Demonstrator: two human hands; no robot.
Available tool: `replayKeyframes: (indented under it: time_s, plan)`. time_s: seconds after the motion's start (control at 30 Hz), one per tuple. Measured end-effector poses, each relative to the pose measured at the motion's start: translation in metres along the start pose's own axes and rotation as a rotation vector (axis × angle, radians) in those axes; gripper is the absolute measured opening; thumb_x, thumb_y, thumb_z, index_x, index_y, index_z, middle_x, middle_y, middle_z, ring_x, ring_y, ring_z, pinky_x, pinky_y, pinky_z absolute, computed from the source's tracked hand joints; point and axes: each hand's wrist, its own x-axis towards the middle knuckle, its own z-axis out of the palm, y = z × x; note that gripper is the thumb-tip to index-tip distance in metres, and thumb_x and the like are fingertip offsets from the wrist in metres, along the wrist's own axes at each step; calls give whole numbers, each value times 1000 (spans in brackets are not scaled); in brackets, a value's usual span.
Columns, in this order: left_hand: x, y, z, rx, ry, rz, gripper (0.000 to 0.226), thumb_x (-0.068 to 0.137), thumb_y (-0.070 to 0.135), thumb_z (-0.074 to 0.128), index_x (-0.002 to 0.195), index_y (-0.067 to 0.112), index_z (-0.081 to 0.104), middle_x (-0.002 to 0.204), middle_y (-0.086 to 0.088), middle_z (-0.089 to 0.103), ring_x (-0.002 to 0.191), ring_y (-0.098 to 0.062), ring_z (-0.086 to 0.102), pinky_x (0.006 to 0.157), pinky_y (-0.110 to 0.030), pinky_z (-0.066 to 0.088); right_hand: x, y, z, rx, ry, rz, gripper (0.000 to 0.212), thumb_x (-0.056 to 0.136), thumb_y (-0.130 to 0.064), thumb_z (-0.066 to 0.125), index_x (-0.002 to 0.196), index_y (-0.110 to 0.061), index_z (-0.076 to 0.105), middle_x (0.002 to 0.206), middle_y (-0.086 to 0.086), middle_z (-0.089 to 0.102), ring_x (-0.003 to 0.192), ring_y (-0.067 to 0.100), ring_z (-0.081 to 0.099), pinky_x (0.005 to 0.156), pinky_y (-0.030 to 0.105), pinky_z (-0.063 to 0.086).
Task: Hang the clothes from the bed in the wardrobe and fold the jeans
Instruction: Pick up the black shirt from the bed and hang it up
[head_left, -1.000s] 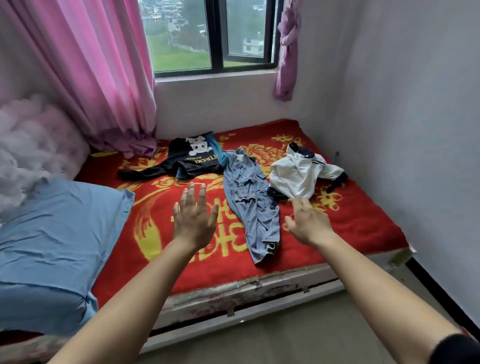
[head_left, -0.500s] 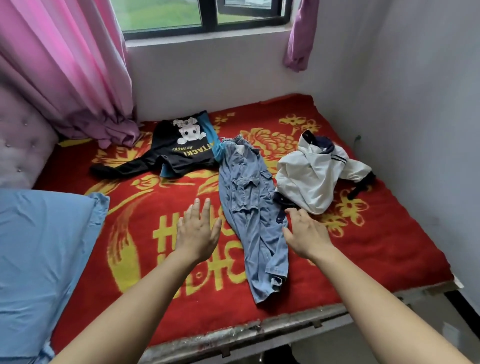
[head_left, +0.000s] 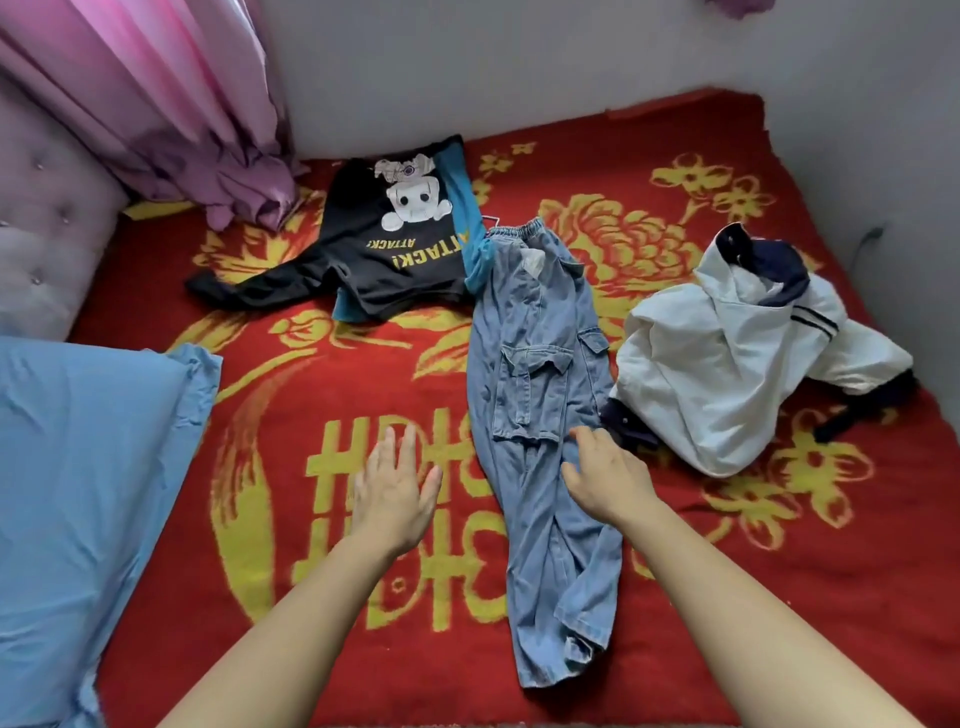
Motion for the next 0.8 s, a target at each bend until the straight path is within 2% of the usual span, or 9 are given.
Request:
replayKeyframes:
  time_s: [0.13,0.3,0.4,0.47,0.53,0.6,0.67,0.8]
  plan:
    - [68,-23,36,-44,-30,-24,74,98,60,31,157,27,1,165,-5,0,151,-23,6,119,-46,16,59,-11,40,-27,-15,-10,41,100,-38,46,136,-20,42,131,6,48,111,32,60,81,40,46]
    - [169,-77,103,-33,-117,-100,88,91,68,41,155,34,-9,164,-5,-14,152,-28,-4,119,-53,17,142,-32,117,-59,-31,-51,42,100,-31,45,139,-18,41,132,7,45,111,30,57,82,39,45]
    - [235,-112,131,38,-217,-144,109,76,79,55,152,42,-14,162,-5,-23,150,-34,-12,117,-62,14,198,-52,157,-93,-29,-94,48,100,-27,45,146,-15,34,144,8,38,125,29,47,94,38,43]
    - [269,-130,146,54,-315,-186,121,64,83,64,151,47,-13,162,0,-24,149,-39,-13,113,-67,14,237,-71,173,-102,-10,-104,55,101,-26,44,152,-14,26,156,12,26,137,33,35,105,43,38]
    - [287,-144,167,62,-336,-198,126,58,83,68,151,50,-10,162,6,-22,149,-40,-10,112,-70,18,281,-93,181,-71,46,-122,60,102,-24,43,156,-14,21,163,15,14,144,35,24,110,47,31]
    - [293,-153,183,76,-287,-177,127,54,87,65,149,52,-11,162,8,-22,149,-41,-9,111,-70,21,329,-114,180,-63,160,-175,61,100,-19,44,157,-13,22,163,19,12,146,36,21,111,49,29]
    - [293,-158,190,95,-268,-159,127,53,90,61,147,53,-15,161,9,-24,148,-42,-9,110,-69,22,377,-136,171,-107,259,-203,66,96,-12,45,157,-12,20,163,22,9,147,37,20,113,47,27]
    - [293,-159,192,121,-245,-133,127,55,92,57,147,50,-20,160,6,-28,148,-43,-12,110,-69,23,460,-164,143,-271,393,-133,84,88,2,42,159,-14,3,165,20,-5,153,37,2,121,48,15]
